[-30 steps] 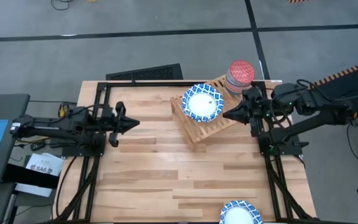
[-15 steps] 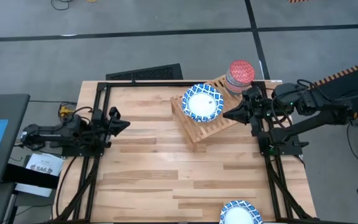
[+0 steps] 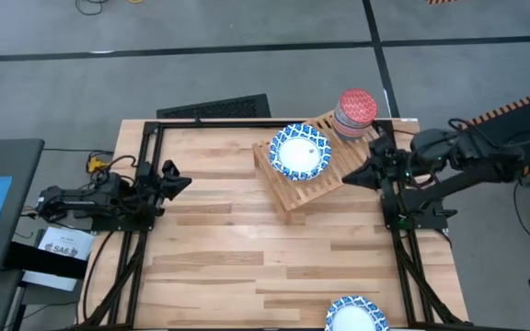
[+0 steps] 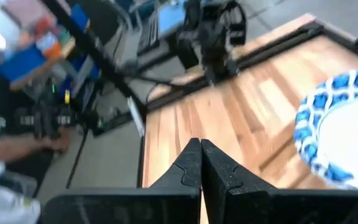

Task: Place and stack bowls onto a shelf
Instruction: Stack the white pattern bowl on top of the white pattern bowl on the shelf, then return to Home Position

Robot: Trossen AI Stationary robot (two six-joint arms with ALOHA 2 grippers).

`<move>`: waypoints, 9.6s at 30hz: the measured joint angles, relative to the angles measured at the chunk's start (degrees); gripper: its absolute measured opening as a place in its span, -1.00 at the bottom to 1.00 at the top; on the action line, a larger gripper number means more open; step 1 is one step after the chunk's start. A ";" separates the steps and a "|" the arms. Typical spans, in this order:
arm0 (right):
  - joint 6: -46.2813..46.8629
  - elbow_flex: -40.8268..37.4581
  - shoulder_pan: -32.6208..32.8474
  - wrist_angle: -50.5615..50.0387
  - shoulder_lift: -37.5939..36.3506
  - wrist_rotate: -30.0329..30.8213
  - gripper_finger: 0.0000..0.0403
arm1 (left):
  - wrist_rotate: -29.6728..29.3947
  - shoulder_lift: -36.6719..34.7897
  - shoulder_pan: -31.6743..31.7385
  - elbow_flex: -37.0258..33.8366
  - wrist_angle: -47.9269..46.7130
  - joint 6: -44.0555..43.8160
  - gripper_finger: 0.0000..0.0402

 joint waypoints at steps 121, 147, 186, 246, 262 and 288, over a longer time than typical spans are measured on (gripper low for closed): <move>70.57 -26.40 47.69 19.62 40.50 -14.24 0.29 | -0.07 0.02 -0.03 0.15 -21.90 -2.90 -1.00; 33.68 -20.79 14.73 26.12 7.88 -25.09 -0.92 | -0.07 0.04 -0.03 0.15 -21.90 -2.91 -1.00; 22.27 -5.03 -30.24 0.49 6.93 -13.11 -0.77 | -0.07 0.06 -0.04 0.15 -21.90 -2.90 -1.00; 10.84 -29.50 6.63 9.16 -7.24 13.64 0.17 | -0.29 0.07 -0.04 0.17 -21.89 -2.91 -1.00; 5.61 -57.45 9.56 31.68 -31.24 13.43 -0.88 | -0.29 0.07 -0.04 0.17 -21.89 -2.92 -1.00; -10.71 -73.09 9.27 43.54 -48.28 9.64 -0.73 | -0.31 0.08 -0.04 0.17 -21.88 -2.90 -1.00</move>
